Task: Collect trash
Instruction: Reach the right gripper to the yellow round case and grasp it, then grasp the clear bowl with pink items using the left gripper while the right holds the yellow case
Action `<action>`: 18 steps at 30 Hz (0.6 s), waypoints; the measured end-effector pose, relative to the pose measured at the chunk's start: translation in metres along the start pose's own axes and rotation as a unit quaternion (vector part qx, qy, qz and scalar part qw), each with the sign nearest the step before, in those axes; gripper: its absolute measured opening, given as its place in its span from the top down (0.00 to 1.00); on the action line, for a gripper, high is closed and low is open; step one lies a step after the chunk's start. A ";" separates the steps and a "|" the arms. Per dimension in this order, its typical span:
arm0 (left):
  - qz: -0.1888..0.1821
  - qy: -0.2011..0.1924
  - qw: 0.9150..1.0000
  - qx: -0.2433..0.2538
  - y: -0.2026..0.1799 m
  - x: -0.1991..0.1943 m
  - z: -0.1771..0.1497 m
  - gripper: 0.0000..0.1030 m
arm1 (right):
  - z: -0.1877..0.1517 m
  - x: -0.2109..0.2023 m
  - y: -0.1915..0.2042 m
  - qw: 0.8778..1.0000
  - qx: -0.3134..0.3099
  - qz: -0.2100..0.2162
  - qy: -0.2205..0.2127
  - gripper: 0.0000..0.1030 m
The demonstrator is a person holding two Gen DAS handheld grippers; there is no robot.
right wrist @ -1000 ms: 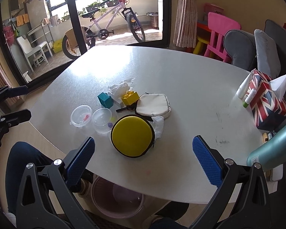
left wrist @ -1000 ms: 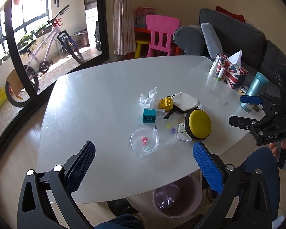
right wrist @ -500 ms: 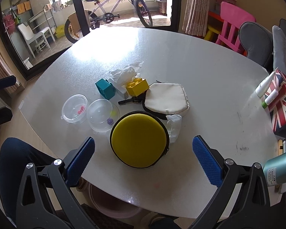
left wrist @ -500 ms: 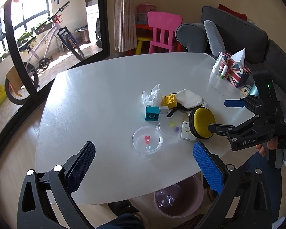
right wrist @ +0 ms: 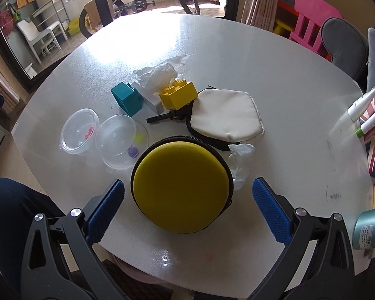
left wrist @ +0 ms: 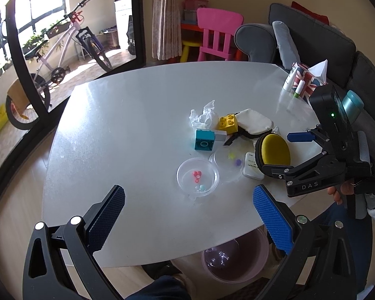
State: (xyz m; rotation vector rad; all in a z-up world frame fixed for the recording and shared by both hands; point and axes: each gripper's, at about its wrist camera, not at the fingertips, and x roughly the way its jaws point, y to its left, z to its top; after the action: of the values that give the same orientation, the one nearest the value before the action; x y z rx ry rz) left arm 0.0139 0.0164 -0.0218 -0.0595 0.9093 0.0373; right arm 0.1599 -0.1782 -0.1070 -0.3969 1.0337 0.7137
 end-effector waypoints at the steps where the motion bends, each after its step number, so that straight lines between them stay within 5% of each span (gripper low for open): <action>1: 0.000 0.001 1.000 -0.001 0.000 0.001 0.000 0.05 | 0.000 0.001 0.001 1.000 -0.002 0.001 0.001 0.03; 3: 0.000 0.003 1.000 -0.002 0.000 0.002 0.000 0.05 | 0.001 0.003 0.002 1.000 -0.005 0.000 0.002 0.03; 5: 0.000 0.004 1.000 -0.001 -0.001 0.003 0.000 0.05 | 0.001 0.004 0.004 1.000 -0.008 -0.002 0.005 0.19; 18: -0.002 0.006 1.000 0.003 -0.001 0.011 0.002 0.05 | -0.001 -0.016 0.000 1.000 0.000 -0.002 -0.018 0.21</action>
State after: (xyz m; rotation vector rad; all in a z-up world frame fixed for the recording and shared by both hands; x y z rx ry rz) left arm 0.0220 0.0159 -0.0296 -0.0564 0.9220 0.0317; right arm 0.1542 -0.1838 -0.0934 -0.3842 0.9995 0.7151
